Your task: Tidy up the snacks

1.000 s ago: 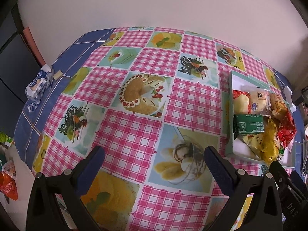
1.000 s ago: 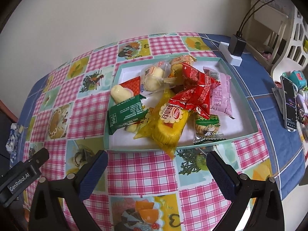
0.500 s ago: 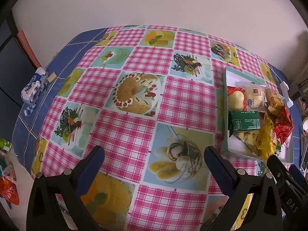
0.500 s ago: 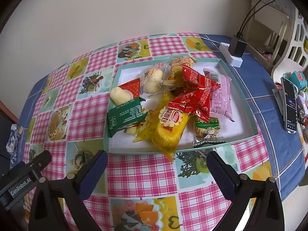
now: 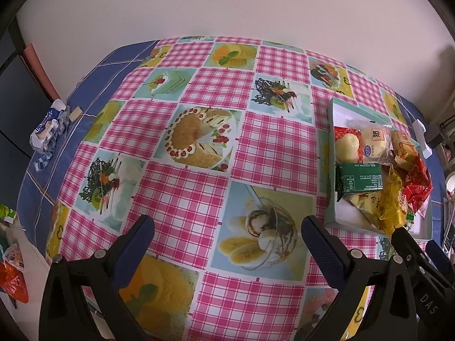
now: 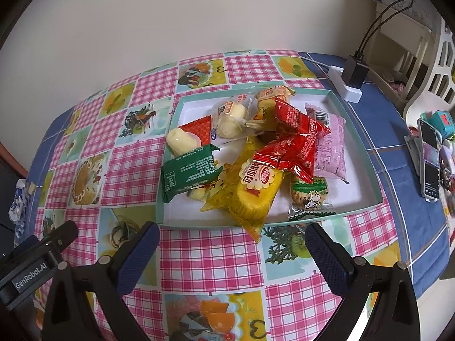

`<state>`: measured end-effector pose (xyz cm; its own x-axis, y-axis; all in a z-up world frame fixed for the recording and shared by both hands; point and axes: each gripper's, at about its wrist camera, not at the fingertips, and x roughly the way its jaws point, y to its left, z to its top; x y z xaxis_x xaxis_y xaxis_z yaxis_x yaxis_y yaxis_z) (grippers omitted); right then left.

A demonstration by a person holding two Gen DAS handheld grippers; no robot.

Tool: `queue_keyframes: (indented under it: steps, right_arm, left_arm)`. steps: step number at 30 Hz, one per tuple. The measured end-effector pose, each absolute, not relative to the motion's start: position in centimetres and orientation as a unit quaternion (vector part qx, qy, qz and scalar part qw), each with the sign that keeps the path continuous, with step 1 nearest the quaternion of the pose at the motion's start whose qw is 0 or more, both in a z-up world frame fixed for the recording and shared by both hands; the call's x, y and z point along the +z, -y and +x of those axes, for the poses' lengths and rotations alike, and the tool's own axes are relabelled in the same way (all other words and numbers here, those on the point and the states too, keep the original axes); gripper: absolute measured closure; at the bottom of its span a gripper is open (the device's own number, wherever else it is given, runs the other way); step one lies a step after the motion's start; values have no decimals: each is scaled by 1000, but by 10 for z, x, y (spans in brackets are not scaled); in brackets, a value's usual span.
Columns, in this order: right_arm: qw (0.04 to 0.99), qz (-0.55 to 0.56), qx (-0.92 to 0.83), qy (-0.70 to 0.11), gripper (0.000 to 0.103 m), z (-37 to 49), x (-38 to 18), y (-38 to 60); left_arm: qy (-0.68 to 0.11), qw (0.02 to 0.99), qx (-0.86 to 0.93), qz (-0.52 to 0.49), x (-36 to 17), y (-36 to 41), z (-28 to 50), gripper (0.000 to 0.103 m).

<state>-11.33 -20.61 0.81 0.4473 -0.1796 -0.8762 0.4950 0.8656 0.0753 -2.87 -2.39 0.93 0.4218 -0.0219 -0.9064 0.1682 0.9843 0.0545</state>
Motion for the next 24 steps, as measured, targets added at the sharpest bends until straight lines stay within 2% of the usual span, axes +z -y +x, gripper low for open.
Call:
queue_keyframes:
  steps: [24]
  right_arm:
    - [834, 153, -195, -493, 0, -111, 6, 206]
  left_arm:
    - [-542, 836, -48, 64, 7, 21, -27, 0]
